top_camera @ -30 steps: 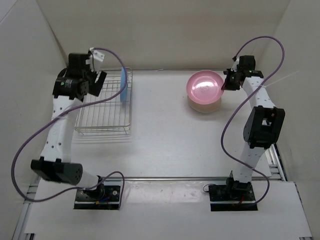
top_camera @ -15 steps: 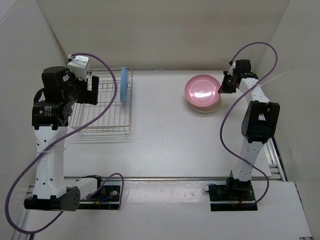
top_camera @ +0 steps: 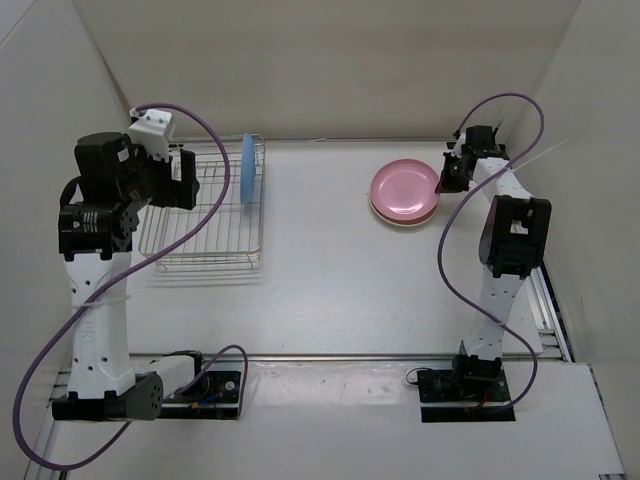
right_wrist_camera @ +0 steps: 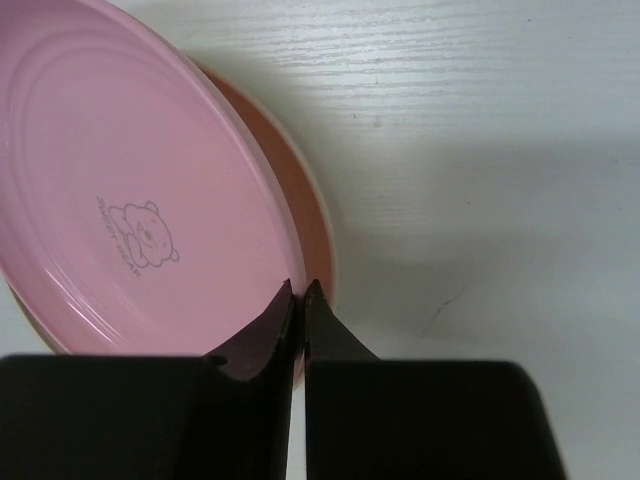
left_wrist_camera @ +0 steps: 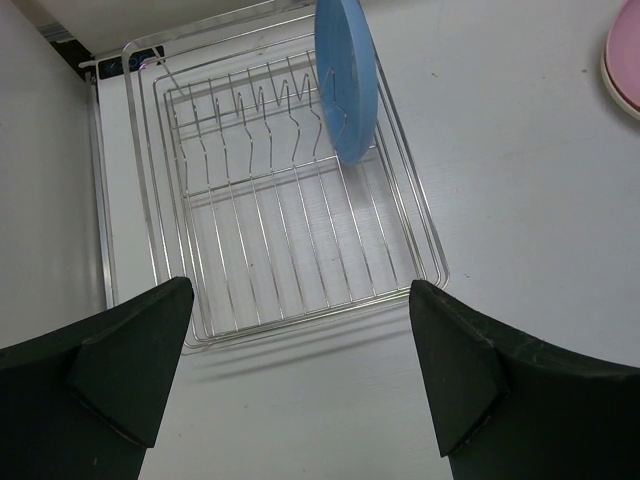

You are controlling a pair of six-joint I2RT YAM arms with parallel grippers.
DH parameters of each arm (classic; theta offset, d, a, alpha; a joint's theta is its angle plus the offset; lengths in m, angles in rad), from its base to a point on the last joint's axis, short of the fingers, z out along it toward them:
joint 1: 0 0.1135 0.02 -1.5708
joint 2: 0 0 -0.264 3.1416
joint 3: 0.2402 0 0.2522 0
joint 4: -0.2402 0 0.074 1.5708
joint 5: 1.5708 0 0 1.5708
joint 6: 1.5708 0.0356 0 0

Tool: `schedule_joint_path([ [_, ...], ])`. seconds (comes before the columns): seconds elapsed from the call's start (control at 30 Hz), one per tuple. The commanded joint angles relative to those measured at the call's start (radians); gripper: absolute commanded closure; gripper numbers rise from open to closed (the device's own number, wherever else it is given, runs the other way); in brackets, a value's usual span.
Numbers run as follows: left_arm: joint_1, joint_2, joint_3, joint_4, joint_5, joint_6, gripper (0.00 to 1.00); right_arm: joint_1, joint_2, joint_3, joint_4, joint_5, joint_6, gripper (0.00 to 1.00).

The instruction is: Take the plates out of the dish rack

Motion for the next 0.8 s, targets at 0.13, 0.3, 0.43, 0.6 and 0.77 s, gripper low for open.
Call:
schedule_joint_path([
  [0.13,0.005,-0.014,0.035,-0.004,0.038,0.000,0.00,-0.016,0.012,0.060,0.014,0.005,-0.020,1.00],
  [0.3,0.014,-0.014,0.025,-0.004,0.047,0.000,0.00,-0.016,0.012,0.060,0.004,-0.027,-0.030,0.93],
  [0.43,0.014,-0.014,-0.023,0.019,0.058,0.000,0.00,-0.016,0.021,0.060,-0.006,-0.050,-0.030,0.88],
  [0.6,0.023,-0.023,-0.084,0.048,0.077,0.000,0.00,-0.016,0.021,0.060,-0.025,-0.070,-0.039,0.88],
  [0.77,0.023,-0.023,-0.107,0.057,0.095,0.000,0.00,-0.016,0.012,0.051,-0.025,-0.070,-0.048,0.76],
])
